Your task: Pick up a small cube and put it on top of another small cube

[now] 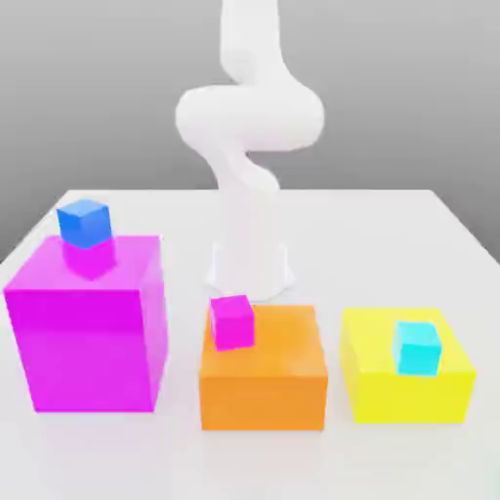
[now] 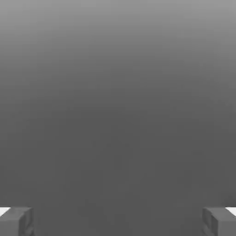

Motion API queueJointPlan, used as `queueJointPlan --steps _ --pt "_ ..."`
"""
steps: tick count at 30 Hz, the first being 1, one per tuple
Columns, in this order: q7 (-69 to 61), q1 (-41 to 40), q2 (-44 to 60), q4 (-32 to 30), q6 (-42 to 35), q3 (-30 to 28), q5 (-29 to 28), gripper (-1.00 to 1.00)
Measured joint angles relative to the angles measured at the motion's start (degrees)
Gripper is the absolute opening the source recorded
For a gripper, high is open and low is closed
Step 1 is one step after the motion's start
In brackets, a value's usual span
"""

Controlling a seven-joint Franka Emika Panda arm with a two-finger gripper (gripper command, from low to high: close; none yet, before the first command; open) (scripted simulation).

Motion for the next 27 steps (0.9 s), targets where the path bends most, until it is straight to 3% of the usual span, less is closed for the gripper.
queueJointPlan --steps 15,27 --pt "-13.47 9.88 31.47 4.83 6.51 5.52 -0.30 0.00" --pt "-20.35 17.91 56.71 8.71 11.49 9.97 -6.03 0.00"
